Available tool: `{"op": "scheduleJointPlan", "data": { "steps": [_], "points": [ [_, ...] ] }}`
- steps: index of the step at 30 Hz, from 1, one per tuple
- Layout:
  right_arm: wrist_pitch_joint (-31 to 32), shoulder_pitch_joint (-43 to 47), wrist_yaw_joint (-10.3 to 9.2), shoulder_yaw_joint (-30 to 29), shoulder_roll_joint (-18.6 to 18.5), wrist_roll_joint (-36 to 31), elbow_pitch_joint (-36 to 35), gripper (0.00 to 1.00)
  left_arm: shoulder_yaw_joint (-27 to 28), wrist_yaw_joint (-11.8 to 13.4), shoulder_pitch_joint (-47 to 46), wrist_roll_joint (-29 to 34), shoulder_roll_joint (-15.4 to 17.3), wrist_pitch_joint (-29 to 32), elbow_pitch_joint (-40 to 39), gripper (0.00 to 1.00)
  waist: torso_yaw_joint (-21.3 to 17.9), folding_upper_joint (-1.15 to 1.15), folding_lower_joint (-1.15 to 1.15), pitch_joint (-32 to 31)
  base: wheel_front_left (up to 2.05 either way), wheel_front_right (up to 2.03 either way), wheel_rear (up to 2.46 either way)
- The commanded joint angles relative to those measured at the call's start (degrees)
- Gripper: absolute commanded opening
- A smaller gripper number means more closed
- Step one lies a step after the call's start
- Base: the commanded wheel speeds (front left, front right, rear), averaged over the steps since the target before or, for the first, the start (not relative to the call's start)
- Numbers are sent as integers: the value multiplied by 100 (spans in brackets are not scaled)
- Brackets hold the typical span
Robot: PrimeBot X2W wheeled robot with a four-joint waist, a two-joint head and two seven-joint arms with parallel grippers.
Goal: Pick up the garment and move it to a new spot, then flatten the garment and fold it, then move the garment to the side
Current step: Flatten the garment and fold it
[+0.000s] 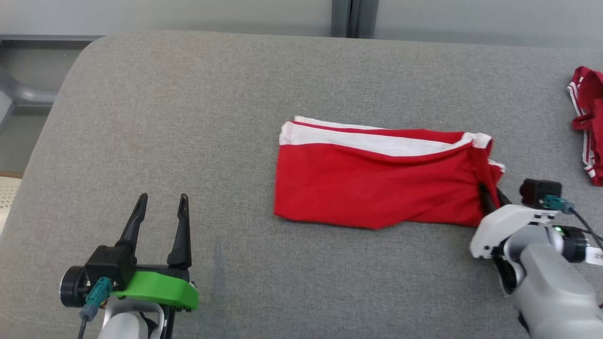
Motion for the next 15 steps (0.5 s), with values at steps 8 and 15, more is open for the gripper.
{"op": "scheduleJointPlan", "data": {
  "steps": [8, 15],
  "points": [
    [-40, 365, -21, 52, -1117, 529, -180, 0, 124, -11, 222, 57, 5, -16, -38, 100, -283, 0, 0, -283, 0, 0, 0],
    [241, 290, -20, 414, -1379, 951, -681, 0, 197, -11, 312, 55, -4, -16, -47, 100, -495, 0, 0, -365, 0, 0, 0]
  ]
}}
